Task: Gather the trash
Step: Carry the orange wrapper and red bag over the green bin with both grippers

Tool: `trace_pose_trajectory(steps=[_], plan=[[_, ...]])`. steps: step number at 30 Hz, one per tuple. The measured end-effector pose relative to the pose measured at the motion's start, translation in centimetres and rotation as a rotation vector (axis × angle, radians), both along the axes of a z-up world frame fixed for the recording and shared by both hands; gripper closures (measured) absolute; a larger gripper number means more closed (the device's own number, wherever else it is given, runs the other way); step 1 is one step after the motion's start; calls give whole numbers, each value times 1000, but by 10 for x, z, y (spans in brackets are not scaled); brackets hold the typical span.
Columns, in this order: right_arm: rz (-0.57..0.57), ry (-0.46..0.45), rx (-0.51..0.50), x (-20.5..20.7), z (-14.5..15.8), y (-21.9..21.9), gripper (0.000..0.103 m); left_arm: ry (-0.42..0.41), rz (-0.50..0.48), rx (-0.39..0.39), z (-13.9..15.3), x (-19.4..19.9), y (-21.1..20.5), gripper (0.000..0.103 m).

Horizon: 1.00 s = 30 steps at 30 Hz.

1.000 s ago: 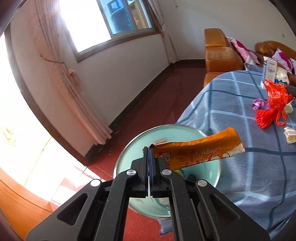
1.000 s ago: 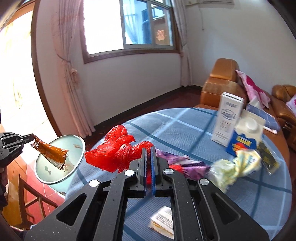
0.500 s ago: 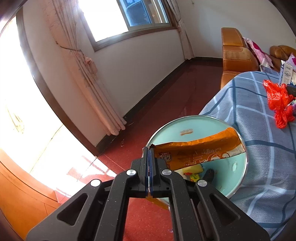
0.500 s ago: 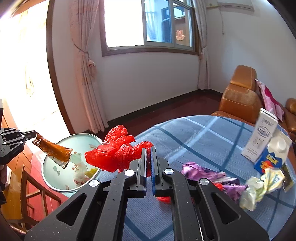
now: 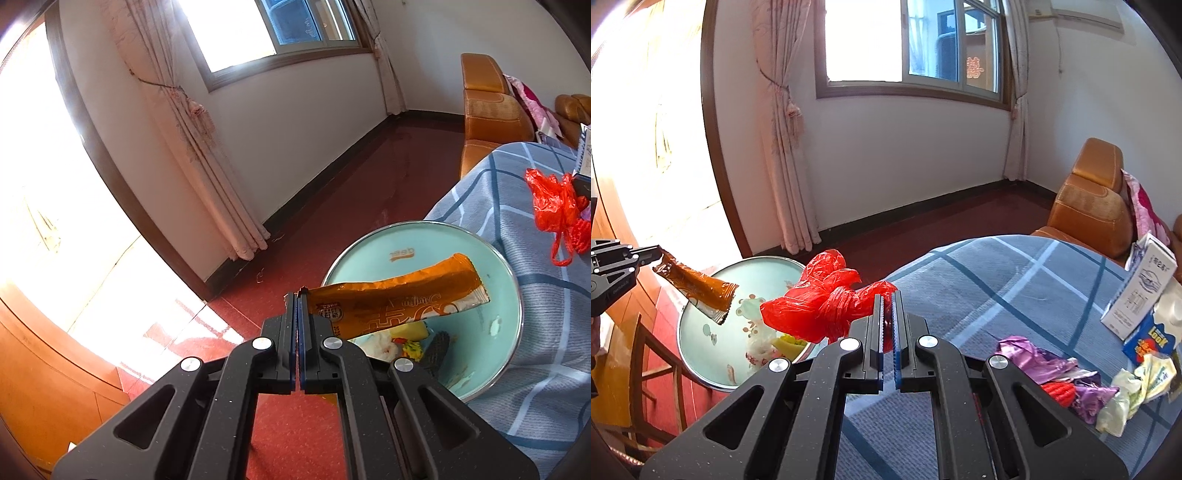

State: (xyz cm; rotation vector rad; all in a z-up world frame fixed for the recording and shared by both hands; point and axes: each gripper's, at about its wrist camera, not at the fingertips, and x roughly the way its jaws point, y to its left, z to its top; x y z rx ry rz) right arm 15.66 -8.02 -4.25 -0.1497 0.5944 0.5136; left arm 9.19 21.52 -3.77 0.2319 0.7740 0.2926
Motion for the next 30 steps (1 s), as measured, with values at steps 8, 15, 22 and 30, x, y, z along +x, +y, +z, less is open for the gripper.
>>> trace_pose_trajectory(steps=[8, 15, 22, 30], plan=[[35, 4, -18, 4, -4, 18, 98, 7, 24, -5, -4, 0, 11, 103], [62, 8, -27, 6, -6, 32, 98, 11, 39, -10, -7, 2, 15, 103], [85, 9, -37, 5, -7, 43, 98, 14, 50, -17, -8, 2, 19, 103], [107, 13, -45, 4, -8, 51, 98, 15, 51, -24, -9, 2, 20, 103]])
